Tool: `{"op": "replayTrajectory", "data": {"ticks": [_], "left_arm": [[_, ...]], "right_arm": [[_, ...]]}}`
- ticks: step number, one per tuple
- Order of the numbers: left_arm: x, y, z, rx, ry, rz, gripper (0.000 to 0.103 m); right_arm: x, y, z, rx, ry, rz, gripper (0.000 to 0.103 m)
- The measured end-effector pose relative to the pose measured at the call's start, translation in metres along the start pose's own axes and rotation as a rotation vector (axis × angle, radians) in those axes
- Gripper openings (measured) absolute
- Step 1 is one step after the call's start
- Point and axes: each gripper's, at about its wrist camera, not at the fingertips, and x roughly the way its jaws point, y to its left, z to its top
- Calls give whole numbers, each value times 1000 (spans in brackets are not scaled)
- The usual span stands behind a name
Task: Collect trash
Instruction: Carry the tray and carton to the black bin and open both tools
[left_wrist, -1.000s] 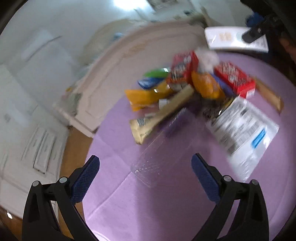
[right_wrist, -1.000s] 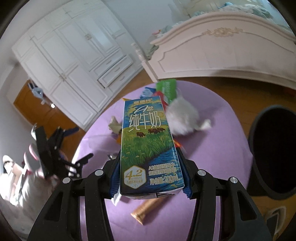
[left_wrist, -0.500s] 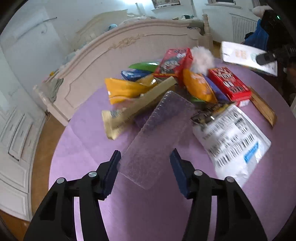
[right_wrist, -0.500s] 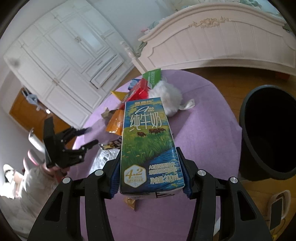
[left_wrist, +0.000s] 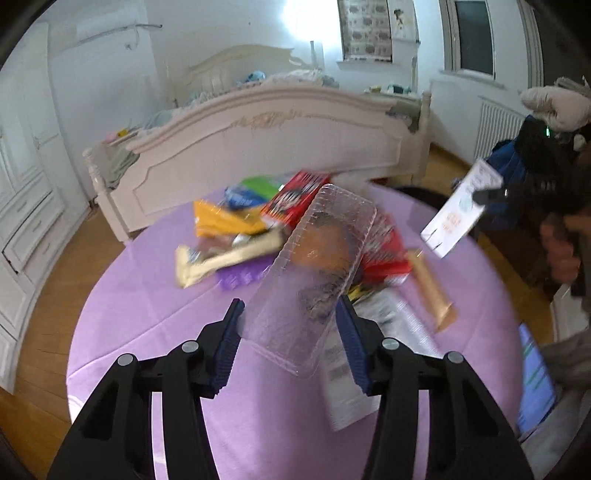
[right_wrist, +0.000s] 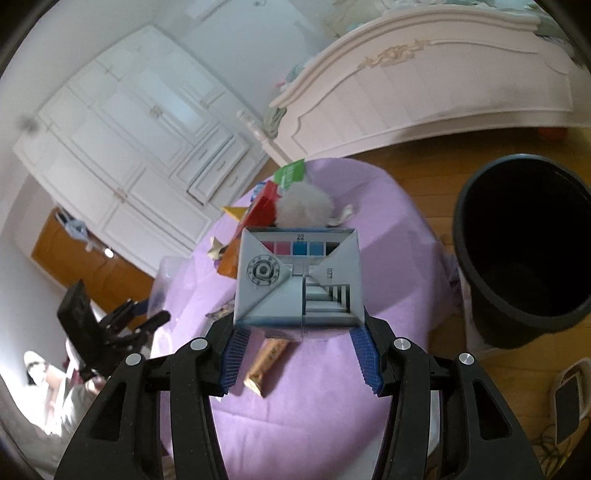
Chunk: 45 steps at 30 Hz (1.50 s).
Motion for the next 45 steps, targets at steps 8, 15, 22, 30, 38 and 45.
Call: {"op": "replayTrajectory", "data": {"ticks": [8,15,22,30,38,45], "left_arm": [[22,-40,33,-22,-16,-82,48],[48,-90,62,-4,-29,-168,47],[76,-120,87,-17,-13,-224,47],[140,-177,125,-11,67,-296,47],[227,-226,149,2,237,-290,47],[251,-234,151,14,291,-272,47]], "right_arm": [[-37,-31,-11,53,-60,8,52],[-56,-51,-11,98,-109,46,51],[-82,-81,-4,170,-206,32,51],[-94,-160,19,347,-309,-136,51],[-48,-215,24,393,-216,-296,51],[-19,-229,22,364,-166,-347,51]]}}
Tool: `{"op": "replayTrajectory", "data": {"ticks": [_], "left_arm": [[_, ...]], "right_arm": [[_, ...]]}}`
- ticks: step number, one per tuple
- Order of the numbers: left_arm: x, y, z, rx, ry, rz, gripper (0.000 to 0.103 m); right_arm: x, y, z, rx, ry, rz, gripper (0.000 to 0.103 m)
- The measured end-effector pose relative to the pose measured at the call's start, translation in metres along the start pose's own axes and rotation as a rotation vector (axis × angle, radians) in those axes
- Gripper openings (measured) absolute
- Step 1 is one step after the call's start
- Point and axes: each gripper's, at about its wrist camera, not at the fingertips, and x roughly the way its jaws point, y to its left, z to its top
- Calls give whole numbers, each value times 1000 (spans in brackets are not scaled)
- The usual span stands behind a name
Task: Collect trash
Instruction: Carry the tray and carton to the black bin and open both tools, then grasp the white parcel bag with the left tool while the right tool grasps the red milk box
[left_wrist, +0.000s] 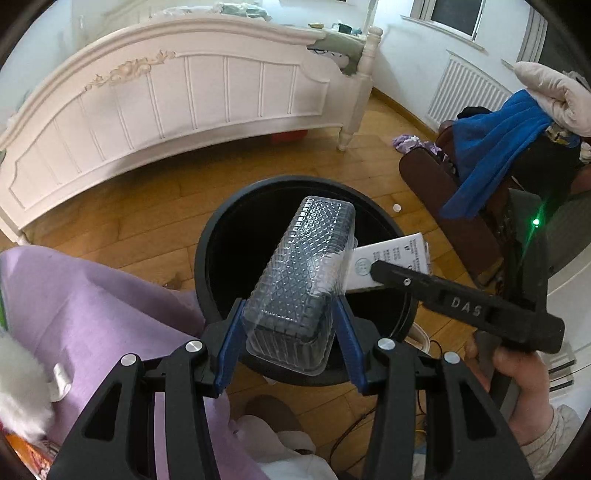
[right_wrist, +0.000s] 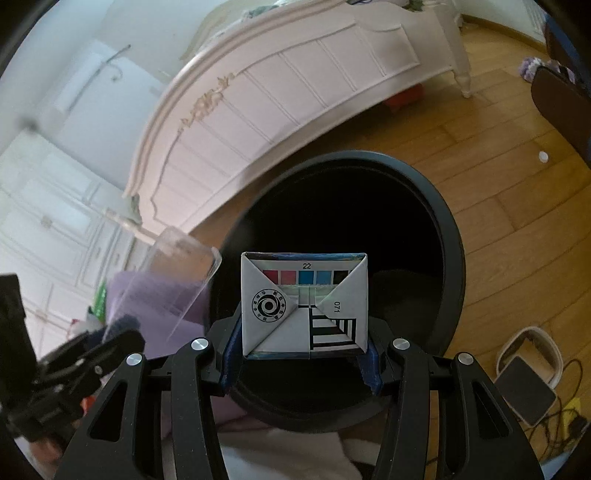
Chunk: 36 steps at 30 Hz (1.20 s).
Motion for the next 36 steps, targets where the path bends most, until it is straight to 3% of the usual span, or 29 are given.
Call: {"op": "replayTrajectory", "data": {"ticks": [8,11,13,20,22,31,34,36], "left_arm": [[13,0,6,8,33,35,49],[13,-1,8,7,37,37,53],[10,-1,7,8,25,44,60],[-12,-3,1,7,-12,17,61],[-26,-6,-4,18,-43,18,71],[-109,19,-53,-57,-195,93,73],[-135,42,-83,-98,-216,161,73],[-150,61,-106,-135,-209,221,73]], "right_arm": [[8,-2,1,-12,20,-13,53],[6,-3,4,-12,12,-13,69],[4,0,4,-18,9,-9,69],[-10,18,0,-76,-2,11,69],[-15,30,-2,-114,-7,16,69],[-25,97,-10,-288,46,71,69],[-26,129,-20,-368,78,115,69],[-27,151,-32,-433,102,153,77]]}}
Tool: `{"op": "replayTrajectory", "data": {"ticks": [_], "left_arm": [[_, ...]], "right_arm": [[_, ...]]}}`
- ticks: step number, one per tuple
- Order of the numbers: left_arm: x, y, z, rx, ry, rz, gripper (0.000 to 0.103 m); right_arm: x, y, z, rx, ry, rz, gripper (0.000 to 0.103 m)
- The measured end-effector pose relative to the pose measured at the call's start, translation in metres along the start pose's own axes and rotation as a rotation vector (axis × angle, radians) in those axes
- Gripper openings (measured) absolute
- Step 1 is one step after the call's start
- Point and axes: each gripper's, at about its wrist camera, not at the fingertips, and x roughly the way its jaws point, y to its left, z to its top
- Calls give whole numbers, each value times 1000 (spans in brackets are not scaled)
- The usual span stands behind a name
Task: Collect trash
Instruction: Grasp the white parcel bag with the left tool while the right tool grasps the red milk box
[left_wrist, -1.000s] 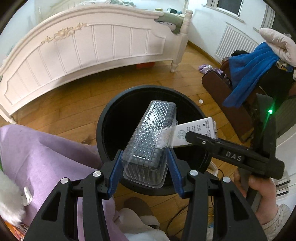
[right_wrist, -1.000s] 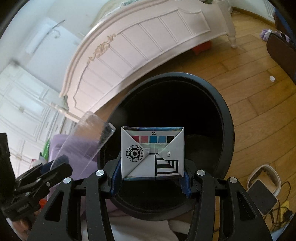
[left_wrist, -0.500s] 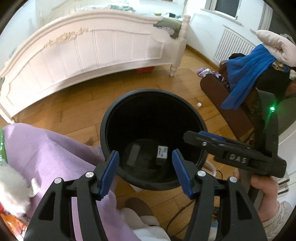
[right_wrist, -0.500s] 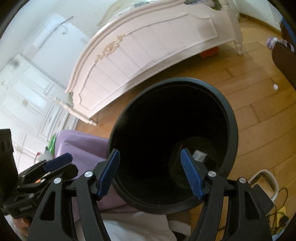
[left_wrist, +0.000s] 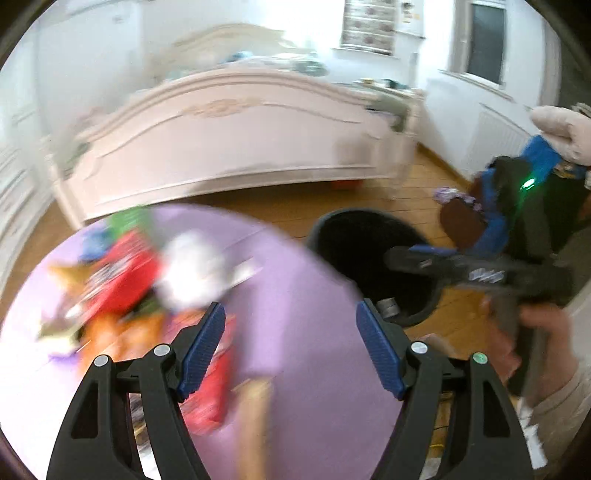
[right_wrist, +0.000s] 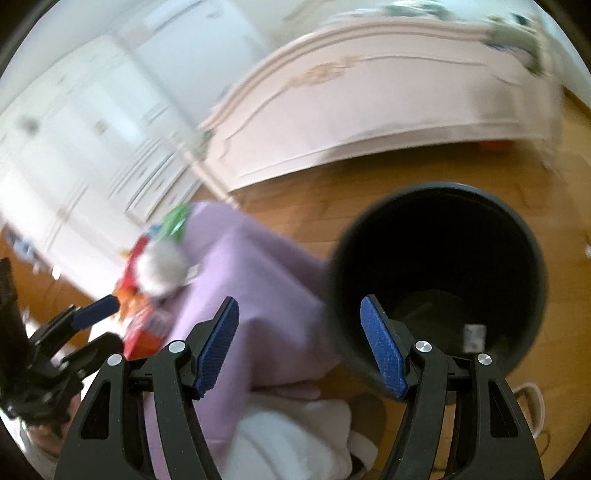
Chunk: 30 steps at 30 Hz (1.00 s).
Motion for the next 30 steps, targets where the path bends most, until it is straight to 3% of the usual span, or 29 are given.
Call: {"op": "replayTrajectory", "data": {"ticks": [3,4,5,10,12,18,19,24,27,30], "left_arm": [[-15,35,-29,-52,39,102,76],[-18,46,-39,-70,57,132,88],[-23,57,-51,-94,74,166,91],[-38,91,-93,-187,132,224,93],[-41,98,-105,-218,140,219,96],[-41,96,-112,-267,143,192,96],[-42,93,-113,-267,144,188,96],[-33,95,-119,-277,154,180,96],[-34,96,-122,-285,141,185,97],[-26,97,-118,-275,153,176,97]], "right_arm": [[7,40,-4,-110,39,50,82],[11,56,-6,-158,58,59,84],[15,69,-8,-200,67,66,89],[40,125,-13,-413,125,68,91],[51,139,-15,-477,143,68,98],[93,177,-24,-712,225,-8,98],[95,180,-23,-735,226,15,98],[110,196,-22,-782,290,50,98],[117,205,-31,-862,299,-3,98],[127,207,-36,-863,306,-37,98]]}}
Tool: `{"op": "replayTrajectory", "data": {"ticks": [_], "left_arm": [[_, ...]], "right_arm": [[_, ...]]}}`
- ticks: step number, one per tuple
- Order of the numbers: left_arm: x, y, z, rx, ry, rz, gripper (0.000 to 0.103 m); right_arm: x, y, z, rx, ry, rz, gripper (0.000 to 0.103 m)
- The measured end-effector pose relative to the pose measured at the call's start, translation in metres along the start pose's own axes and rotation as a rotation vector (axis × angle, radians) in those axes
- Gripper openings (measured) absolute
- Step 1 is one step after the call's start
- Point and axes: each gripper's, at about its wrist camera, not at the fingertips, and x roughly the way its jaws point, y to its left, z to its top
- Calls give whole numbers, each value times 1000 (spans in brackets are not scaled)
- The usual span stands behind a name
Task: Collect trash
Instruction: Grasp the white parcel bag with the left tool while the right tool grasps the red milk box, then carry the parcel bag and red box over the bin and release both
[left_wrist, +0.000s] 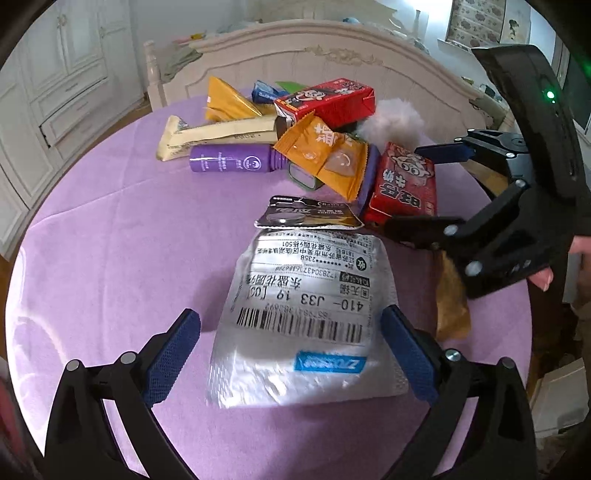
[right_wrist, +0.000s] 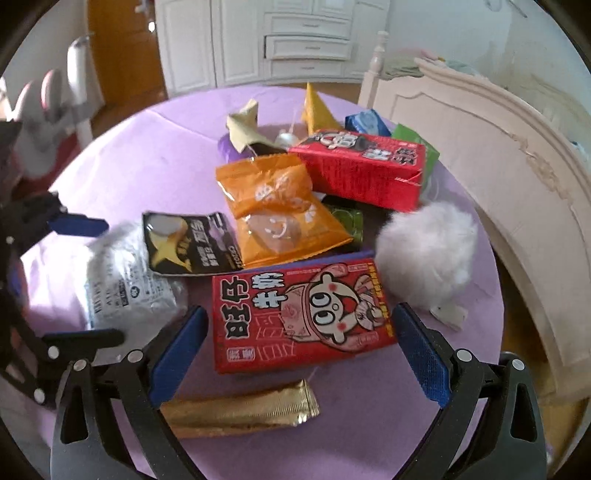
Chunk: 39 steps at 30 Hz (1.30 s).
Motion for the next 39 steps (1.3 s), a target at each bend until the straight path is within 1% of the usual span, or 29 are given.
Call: {"op": "replayTrajectory", "data": {"ticks": [1,2,3,4,5,6,8,10,12,14,19,21,23,25,27,30,33,36,39], "left_arm": [[1,0,3,4,-7,-3,97],[1,-1,5,10,-13,-3,97],[2,0,6,10,-11,-5,96],[4,2,6,5,-6,-17,88],[4,2,5,5,-14,-13,83],[2,1,4,16,-27,0,69],[0,2,3,21,-33,-8,65],[-2,7,2,3,-42,-26,58],[-3,13,2,-17,-49,-41,55],[-7,18,3,-33,-61,-37,54],[-35,25,-2,-50,-130,-32,54],[-51,23,0,-44,-171,-35,54],[-64,18,8,-32,-204,-49,54],[-76,9,21,-18,-232,-82,54],[-81,-3,32,7,-250,-121,54],[-78,-27,50,59,-265,-159,54],[-70,-55,71,107,-281,-229,54],[-57,-87,91,167,-293,-281,54],[-35,-117,111,186,-272,-366,54]], "right_arm": [[3,0,-2,20,8,1,97],[6,-1,-3,41,11,6,93],[5,-2,-4,63,6,12,93],[2,-5,-9,90,-8,27,93],[0,-6,-11,110,-15,40,93],[-1,-8,-12,130,-23,50,93],[-10,-10,-15,177,-51,61,93],[-17,-14,-18,225,-80,70,93],[-27,-19,-22,285,-116,96,93],[-38,-24,-28,354,-162,138,93],[-68,-36,-39,491,-261,223,93],[-76,-41,-43,539,-299,255,93],[-87,-47,-52,596,-337,290,93],[-98,-60,-62,664,-382,312,93],[-103,-71,-68,714,-415,310,93],[-114,-92,-87,799,-461,282,93],[-123,-115,-109,876,-483,224,93],[-130,-142,-139,978,-494,155,93],[-132,-164,-163,1050,-481,76,93]]}}
